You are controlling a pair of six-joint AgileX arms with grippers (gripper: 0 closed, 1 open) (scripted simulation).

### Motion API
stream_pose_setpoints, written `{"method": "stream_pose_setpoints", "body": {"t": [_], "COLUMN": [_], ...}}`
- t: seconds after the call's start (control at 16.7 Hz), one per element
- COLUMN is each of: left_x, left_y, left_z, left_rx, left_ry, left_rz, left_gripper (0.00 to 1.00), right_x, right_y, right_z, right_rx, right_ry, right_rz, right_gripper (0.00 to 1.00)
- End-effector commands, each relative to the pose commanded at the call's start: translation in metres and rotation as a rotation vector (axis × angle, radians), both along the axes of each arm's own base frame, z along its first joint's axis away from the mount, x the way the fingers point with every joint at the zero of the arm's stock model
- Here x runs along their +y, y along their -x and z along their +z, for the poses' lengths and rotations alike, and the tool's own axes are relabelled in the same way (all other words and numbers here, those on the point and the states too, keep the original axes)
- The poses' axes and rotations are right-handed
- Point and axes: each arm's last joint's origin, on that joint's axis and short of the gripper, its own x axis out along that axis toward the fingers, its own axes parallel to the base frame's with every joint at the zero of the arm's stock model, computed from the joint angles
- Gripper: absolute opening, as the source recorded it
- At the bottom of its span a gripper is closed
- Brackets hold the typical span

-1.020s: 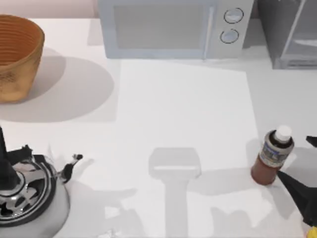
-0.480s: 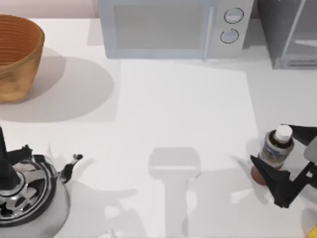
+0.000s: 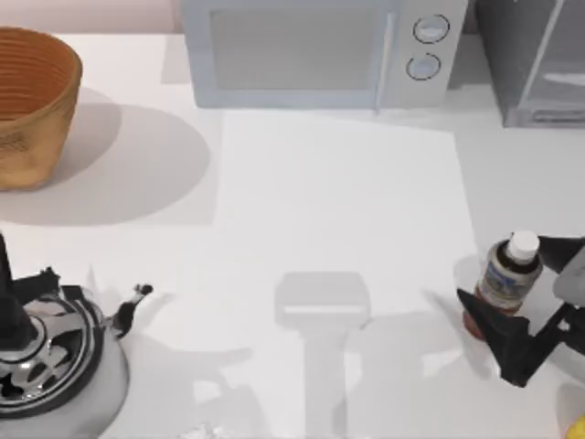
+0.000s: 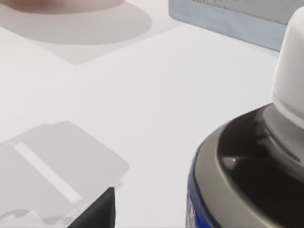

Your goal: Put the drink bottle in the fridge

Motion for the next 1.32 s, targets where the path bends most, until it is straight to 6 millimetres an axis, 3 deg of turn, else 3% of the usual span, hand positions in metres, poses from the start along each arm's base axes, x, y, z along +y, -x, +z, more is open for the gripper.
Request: {"method": "stream_pose_setpoints", "body": {"t": [0.66,1.32], "left_x": [0.0000,0.0000], "left_y": [0.0000,0.0000], "left_z": [0.0000,0.0000], "left_rx": [0.000,0.000], "left_ry": [0.000,0.000], "left_rz": [0.000,0.000], "left_gripper": [1.00,1.00], "right_x": [0.0000,-0.0017], "right_y": [0.0000,-0.0019], "right_z": [0.0000,-0.0001], "right_rx": [0.000,0.007], "right_ry": [0.000,-0.003], "right_rz": [0.000,-0.001], "right_gripper": [0.03,0.01]}}
